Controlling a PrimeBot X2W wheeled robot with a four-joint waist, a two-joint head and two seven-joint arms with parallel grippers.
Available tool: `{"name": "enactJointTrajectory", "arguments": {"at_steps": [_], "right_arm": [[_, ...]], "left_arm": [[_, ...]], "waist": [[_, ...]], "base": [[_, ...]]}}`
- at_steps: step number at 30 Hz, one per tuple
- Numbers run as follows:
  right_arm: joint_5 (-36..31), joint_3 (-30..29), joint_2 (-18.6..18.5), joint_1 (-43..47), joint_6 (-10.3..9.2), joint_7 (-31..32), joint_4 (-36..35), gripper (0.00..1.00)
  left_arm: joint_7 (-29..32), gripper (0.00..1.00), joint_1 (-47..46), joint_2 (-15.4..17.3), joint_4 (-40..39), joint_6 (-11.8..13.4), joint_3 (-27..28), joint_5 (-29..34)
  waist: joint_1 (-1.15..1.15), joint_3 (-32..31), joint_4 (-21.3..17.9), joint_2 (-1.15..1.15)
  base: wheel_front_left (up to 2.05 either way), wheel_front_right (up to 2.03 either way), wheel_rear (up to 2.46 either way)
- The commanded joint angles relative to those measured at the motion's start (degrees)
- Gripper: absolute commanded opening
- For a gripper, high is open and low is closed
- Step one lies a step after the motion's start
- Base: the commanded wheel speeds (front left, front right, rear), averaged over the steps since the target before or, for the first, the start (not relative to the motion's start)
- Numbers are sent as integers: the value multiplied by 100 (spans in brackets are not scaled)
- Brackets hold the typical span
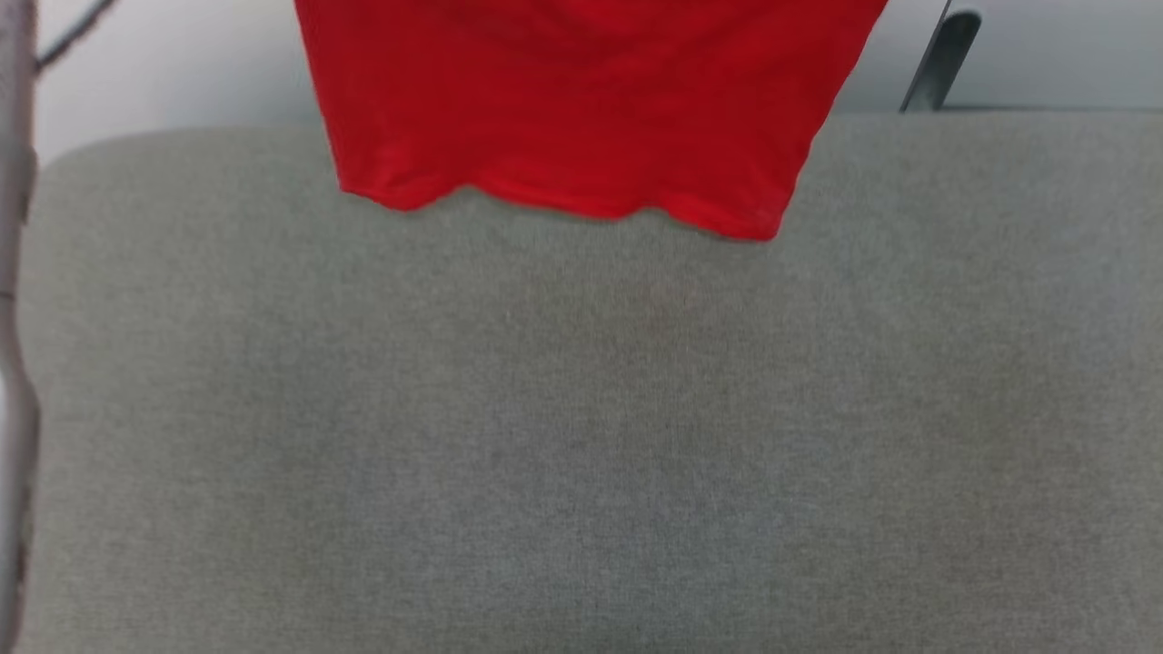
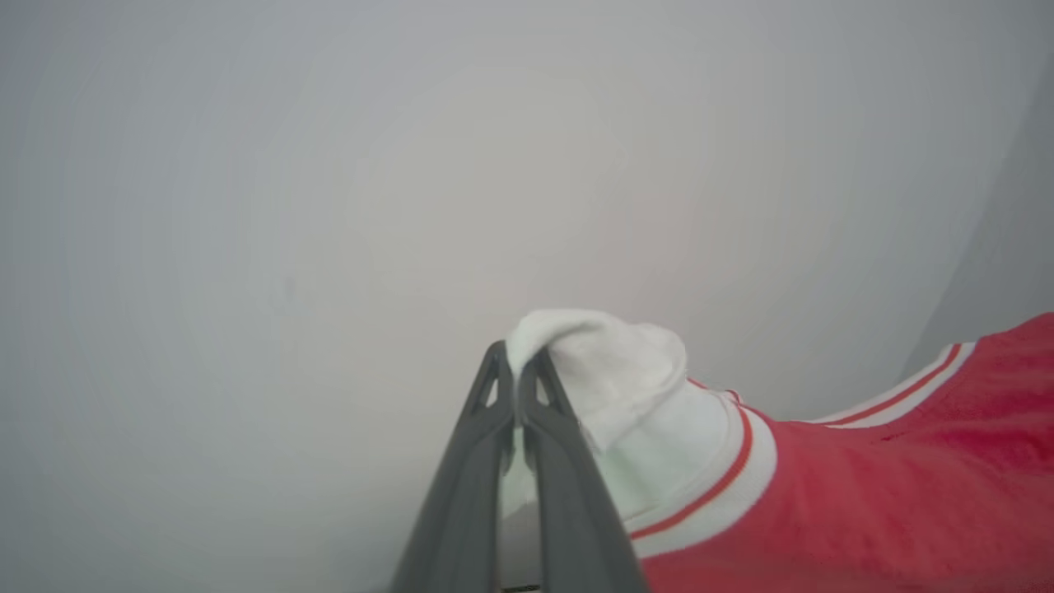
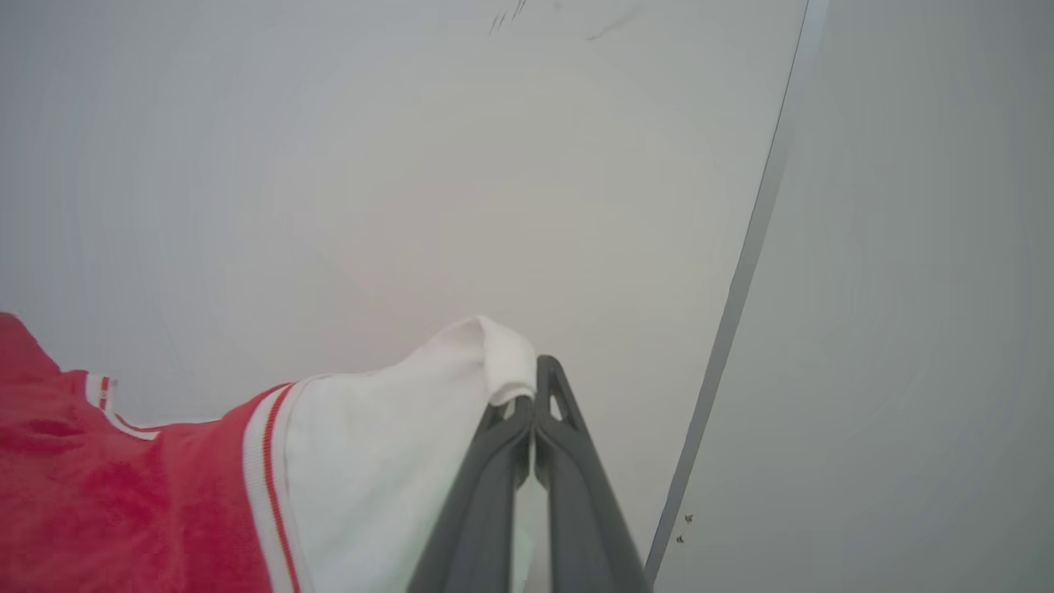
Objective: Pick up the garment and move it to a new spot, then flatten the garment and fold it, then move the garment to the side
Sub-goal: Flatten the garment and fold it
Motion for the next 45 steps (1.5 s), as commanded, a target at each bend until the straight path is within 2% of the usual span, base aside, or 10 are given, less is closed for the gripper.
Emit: {"name": "enactJointTrajectory", "arguments": {"at_steps": [1,5,9,15,18,22,27,32,40,45], "right_arm": [[-121,24,-8,-245,3,-129,74,0],[-387,-9,-34,-763,3,-581,320,0],[-770,-62,15,-1274,3,-1182,612,0],[-1490,-468,-63,-1999,3,-1518,907,0],[-2029,-1032,-207,-2228,3,-1528,549,0],[-2833,-1885,-159,-1938,3,-1518,64,0],[-3562,-2486,131,-1526,3,-1520,-293,0],[-3666,-2592,313,-1100,3,-1521,-301,0],[-2915,-2133,220,-403,2,-1522,74,0],[-2263,-1571,3,274,2,-1520,-113,0]], "left_arm": [[-148,0,-176,-14,59,-14,37,38],[-663,0,-653,-74,151,-102,-3,119],[-1348,0,-1168,-87,264,-63,7,243],[-2284,0,-1894,-257,521,-146,-12,327],[-2625,0,-2150,-364,712,-180,82,216],[-3005,0,-2265,-487,953,-304,100,135],[-3225,0,-2091,-645,1167,-433,49,8],[-3286,0,-1749,-740,1320,-487,-67,-129],[-3187,0,-687,-754,1076,-492,-371,-732],[-2975,0,127,-576,697,-494,-608,-1189]], "waist": [[0,598,-60,0],[0,1302,-91,0],[0,2018,-147,0],[0,2905,-16,0],[0,3230,155,0],[0,3433,387,0],[0,3399,557,0],[0,3152,614,0],[0,2425,670,0],[0,1851,658,0]], "base": [[0,0,0],[0,0,0],[0,0,0],[0,0,0],[0,0,0],[0,0,0],[0,0,0],[0,0,0],[0,0,0],[0,0,0]]}}
